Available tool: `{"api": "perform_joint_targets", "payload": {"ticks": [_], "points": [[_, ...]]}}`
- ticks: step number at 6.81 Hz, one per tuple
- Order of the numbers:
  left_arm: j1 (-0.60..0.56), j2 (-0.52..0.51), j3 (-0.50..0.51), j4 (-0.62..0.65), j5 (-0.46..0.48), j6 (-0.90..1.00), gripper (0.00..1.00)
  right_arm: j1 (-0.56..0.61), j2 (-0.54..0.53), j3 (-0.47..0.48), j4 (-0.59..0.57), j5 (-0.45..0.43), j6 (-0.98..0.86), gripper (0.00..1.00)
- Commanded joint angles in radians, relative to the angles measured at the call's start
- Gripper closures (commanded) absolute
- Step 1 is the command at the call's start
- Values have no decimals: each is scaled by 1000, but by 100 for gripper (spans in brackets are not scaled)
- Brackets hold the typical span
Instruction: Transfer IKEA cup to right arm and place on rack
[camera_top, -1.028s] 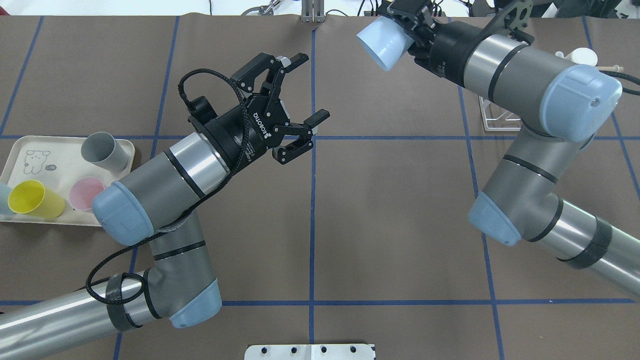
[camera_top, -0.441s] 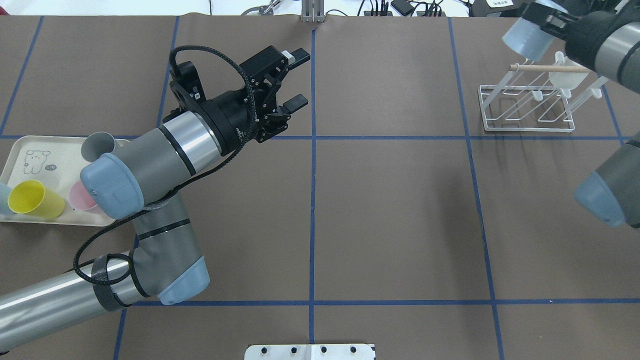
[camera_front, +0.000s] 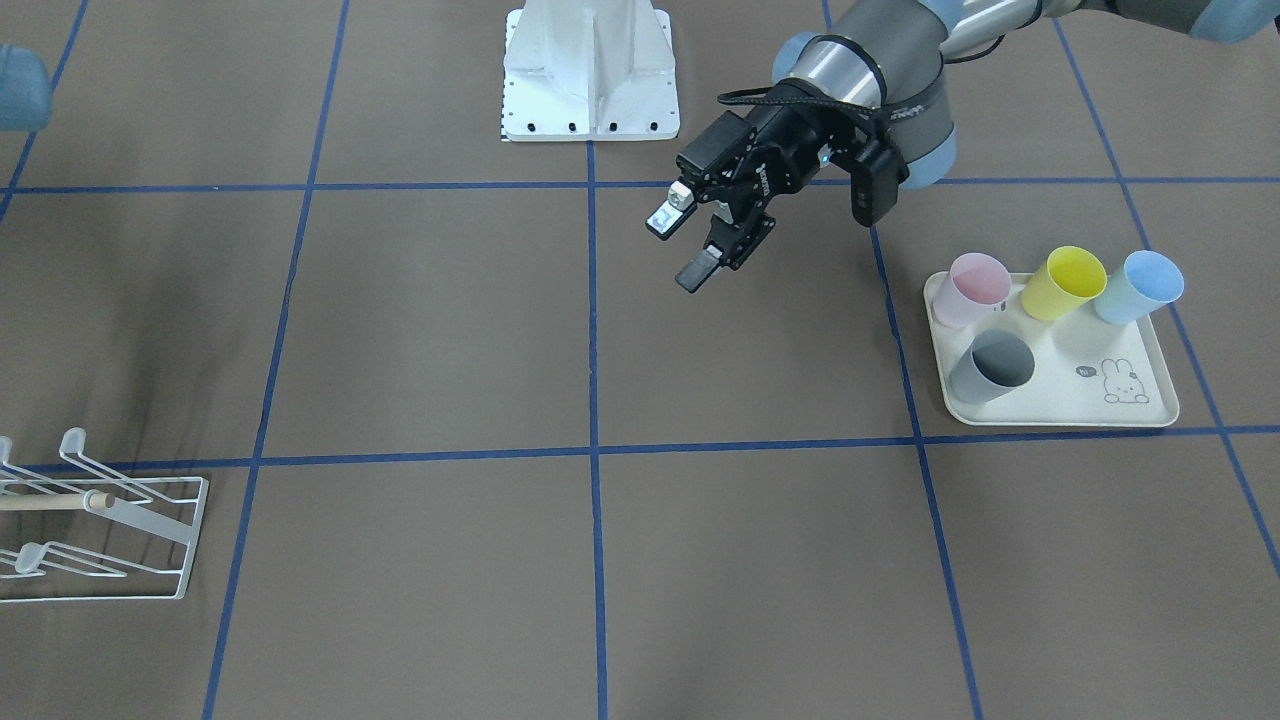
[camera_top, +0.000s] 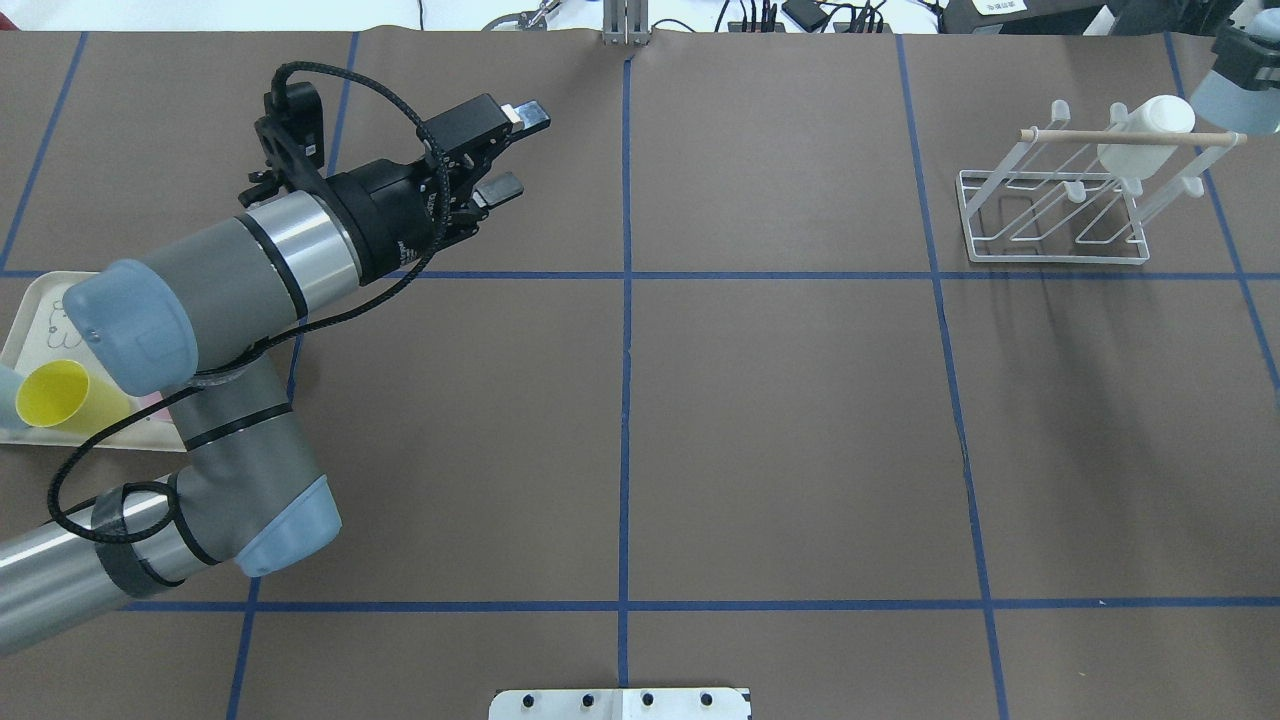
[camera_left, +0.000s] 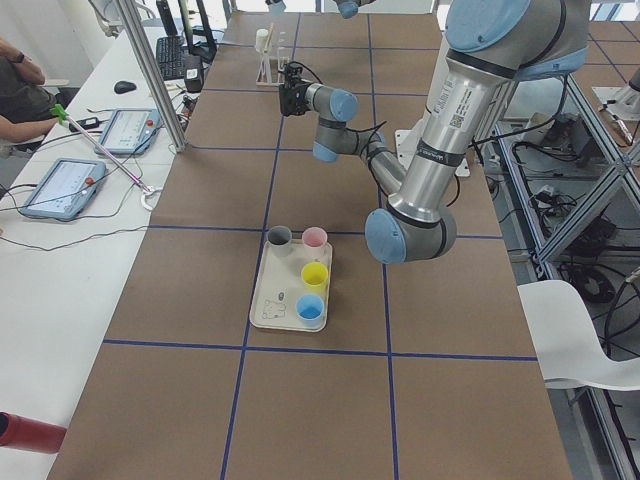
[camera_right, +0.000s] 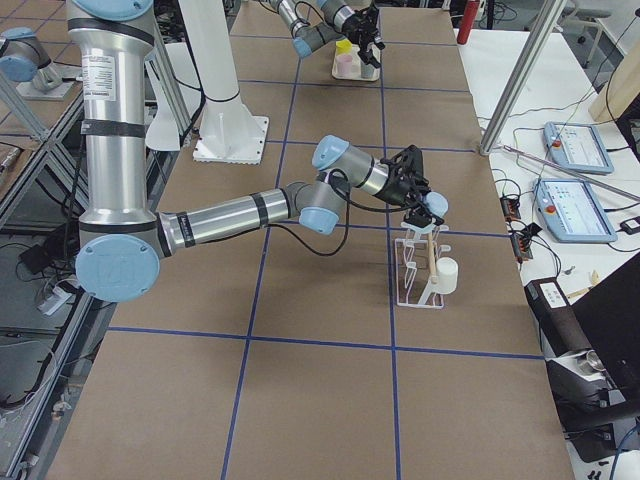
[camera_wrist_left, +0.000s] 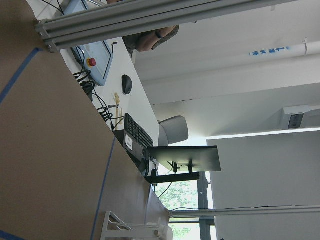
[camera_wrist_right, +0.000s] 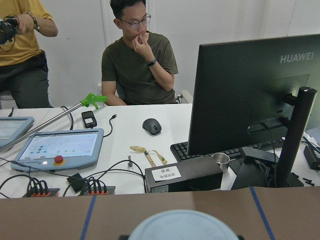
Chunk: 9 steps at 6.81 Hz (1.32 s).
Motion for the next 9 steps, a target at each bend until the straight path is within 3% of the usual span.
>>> {"api": "perform_joint_targets", "payload": {"ticks": [1, 3, 9], "points": [[-7, 33, -17, 15, -12, 52, 0, 3, -23, -46, 46, -10, -14, 100], [-7, 35, -17, 15, -13, 51, 0, -5, -8, -179, 192, -24, -18, 100], [-4, 35, -17, 15, -13, 51, 0, -81, -24, -205, 208, -53, -48, 100]]}}
